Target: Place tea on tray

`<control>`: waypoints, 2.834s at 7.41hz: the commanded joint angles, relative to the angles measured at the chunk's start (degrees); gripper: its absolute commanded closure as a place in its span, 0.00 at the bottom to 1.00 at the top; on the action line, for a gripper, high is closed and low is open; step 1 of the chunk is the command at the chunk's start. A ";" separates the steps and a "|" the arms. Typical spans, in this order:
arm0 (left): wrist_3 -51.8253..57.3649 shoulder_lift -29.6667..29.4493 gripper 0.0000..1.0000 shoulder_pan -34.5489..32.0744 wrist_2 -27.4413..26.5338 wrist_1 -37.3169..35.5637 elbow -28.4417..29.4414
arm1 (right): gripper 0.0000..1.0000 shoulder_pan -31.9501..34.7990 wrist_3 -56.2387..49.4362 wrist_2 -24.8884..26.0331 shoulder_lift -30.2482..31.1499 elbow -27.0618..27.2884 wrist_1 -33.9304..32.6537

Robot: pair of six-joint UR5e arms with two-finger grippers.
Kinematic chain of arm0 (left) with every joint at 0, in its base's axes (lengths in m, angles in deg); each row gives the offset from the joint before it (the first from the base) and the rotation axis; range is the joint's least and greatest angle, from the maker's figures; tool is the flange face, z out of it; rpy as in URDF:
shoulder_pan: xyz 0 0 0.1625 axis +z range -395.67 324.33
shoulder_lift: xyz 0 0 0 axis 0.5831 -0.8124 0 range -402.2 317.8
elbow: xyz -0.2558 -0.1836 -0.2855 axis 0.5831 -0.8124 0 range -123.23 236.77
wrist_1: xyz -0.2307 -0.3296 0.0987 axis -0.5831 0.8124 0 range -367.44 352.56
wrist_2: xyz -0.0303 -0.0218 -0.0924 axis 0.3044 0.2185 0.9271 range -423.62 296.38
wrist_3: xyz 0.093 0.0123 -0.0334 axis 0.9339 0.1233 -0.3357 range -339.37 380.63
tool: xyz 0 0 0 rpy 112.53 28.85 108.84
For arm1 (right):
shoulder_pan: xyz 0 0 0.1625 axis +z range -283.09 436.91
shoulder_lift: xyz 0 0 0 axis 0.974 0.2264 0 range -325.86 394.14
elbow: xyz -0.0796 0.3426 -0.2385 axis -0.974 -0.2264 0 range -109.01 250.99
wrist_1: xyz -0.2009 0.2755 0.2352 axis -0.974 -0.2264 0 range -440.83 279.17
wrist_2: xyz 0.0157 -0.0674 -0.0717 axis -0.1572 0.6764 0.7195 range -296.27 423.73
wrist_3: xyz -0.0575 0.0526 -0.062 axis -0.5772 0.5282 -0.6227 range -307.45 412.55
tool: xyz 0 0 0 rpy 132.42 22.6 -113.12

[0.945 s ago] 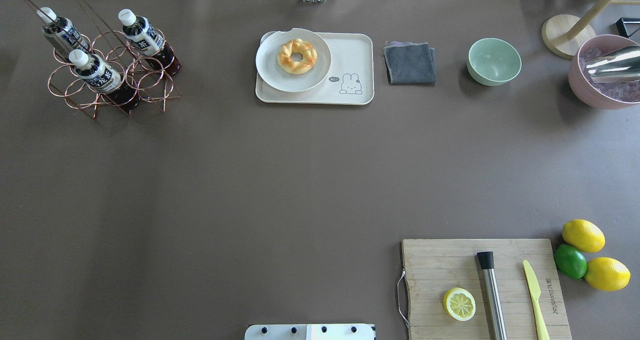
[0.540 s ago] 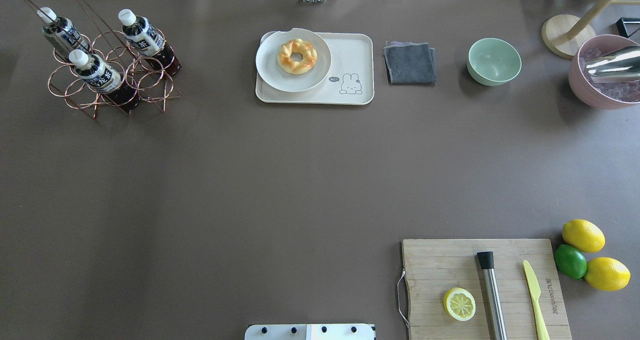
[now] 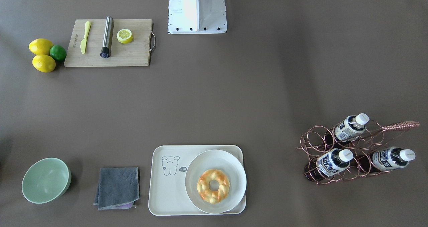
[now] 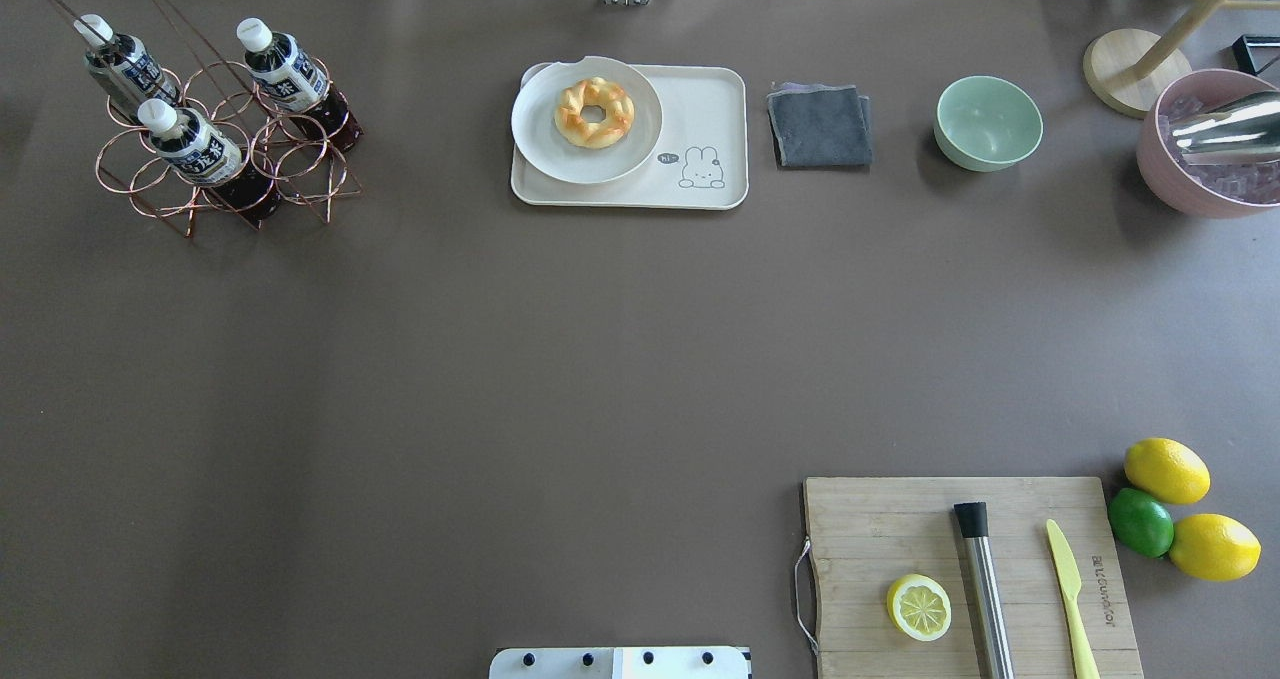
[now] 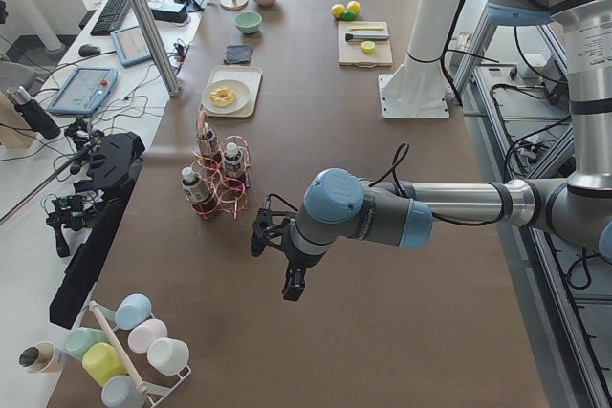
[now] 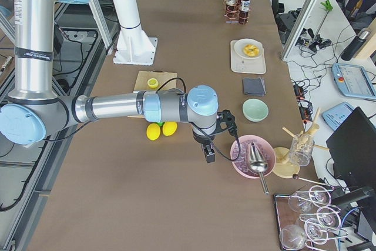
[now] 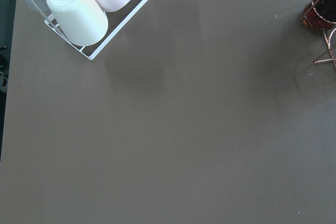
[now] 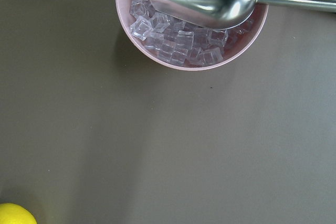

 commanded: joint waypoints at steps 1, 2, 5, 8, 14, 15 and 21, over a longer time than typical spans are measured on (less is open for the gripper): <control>-0.08 -0.04 0.03 0.02 0.01 0.13 -0.26 | 0.00 0.00 0.03 0.00 0.00 -0.02 0.00; -0.08 -0.38 0.03 0.02 0.01 0.13 -0.26 | 0.00 0.00 0.12 0.09 0.00 -0.19 0.00; -0.08 -0.56 0.03 0.19 0.27 0.13 -0.35 | 0.00 0.00 0.21 0.18 -0.17 -0.02 0.00; -1.04 -0.04 0.03 0.19 0.54 -0.13 -1.83 | 0.00 0.00 0.30 0.18 -0.26 -0.02 0.00; -0.79 0.76 0.03 1.86 0.54 0.04 -2.46 | 0.00 0.00 0.30 0.35 -0.17 -0.11 0.00; -0.96 0.49 0.03 1.95 0.62 0.13 -2.63 | 0.00 0.00 -0.22 0.35 -0.26 -0.02 0.00; -5.36 -0.92 0.03 6.61 0.45 0.92 -2.81 | 0.00 0.62 -0.32 -0.17 3.52 0.51 0.00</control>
